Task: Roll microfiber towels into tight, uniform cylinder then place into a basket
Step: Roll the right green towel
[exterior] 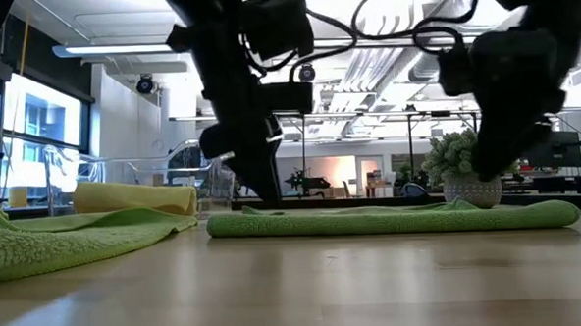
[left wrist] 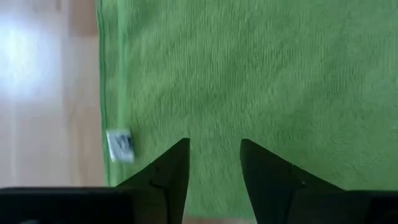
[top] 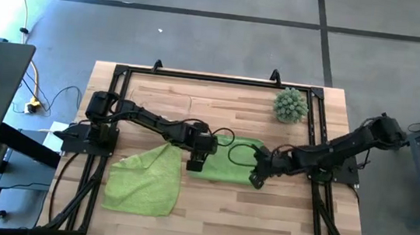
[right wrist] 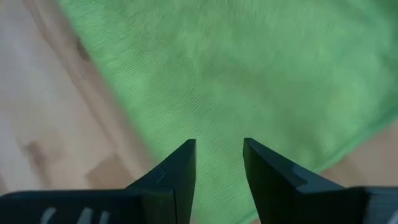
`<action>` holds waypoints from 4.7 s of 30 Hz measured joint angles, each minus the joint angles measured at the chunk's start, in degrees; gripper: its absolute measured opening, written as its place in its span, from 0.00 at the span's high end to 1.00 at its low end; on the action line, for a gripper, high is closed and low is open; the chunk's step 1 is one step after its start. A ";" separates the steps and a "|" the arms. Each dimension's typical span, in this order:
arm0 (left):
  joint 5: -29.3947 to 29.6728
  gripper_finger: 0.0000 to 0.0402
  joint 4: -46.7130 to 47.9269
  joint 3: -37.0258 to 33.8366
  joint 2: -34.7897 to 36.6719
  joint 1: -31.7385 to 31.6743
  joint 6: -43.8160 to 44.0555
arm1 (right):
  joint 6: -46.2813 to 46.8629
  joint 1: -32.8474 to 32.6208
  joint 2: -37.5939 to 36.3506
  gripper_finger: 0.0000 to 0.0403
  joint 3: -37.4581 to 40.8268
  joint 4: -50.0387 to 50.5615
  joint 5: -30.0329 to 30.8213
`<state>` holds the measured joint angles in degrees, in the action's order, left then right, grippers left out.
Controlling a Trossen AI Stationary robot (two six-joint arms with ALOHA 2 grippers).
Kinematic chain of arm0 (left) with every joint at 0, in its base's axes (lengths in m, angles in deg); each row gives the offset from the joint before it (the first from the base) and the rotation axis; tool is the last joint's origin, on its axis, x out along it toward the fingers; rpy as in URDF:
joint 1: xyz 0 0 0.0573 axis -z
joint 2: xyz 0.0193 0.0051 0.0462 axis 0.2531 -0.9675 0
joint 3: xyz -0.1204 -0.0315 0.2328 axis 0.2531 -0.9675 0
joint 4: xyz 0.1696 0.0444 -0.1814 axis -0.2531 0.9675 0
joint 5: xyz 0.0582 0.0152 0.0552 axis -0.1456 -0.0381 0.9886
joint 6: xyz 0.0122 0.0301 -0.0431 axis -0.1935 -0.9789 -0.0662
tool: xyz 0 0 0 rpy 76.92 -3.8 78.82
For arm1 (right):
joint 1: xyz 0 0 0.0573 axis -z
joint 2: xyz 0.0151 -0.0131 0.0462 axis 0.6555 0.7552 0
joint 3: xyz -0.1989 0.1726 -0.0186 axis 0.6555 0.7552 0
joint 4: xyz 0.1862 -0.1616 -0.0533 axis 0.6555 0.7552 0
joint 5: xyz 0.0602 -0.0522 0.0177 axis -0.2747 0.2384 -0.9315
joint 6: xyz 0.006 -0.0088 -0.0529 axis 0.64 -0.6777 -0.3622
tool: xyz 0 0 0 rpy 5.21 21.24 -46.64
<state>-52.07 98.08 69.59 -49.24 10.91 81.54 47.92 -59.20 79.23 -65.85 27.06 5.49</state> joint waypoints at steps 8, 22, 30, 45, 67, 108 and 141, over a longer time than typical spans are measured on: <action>0.22 0.70 -4.03 -4.06 0.01 0.02 1.30 | 14.97 -8.15 7.15 0.69 0.02 0.08 6.00; -14.39 0.70 -15.24 -6.54 -0.15 9.16 22.51 | -1.57 -3.90 13.65 0.69 0.18 7.46 29.97; -14.40 0.70 -20.72 -3.82 0.53 13.25 11.03 | -6.11 -0.29 12.35 0.69 -4.40 8.33 25.64; -2.98 0.70 -2.05 -3.28 0.27 7.39 9.26 | 19.27 -11.20 19.46 0.69 -6.71 -4.38 20.58; -7.39 0.70 -19.68 -5.60 0.58 16.53 7.72 | -12.41 -8.25 16.59 0.69 -10.48 6.20 15.11; -4.14 0.77 -21.75 -5.32 -5.13 19.68 -32.98 | -40.41 -24.58 23.62 0.69 -10.64 -0.66 16.65; -11.37 1.00 -35.41 -10.85 -1.76 19.35 7.85 | -21.60 -21.40 2.85 1.00 11.97 -26.96 5.52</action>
<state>-63.44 62.66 58.74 -51.00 30.26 89.40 26.32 -80.61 82.08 -53.87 0.09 11.01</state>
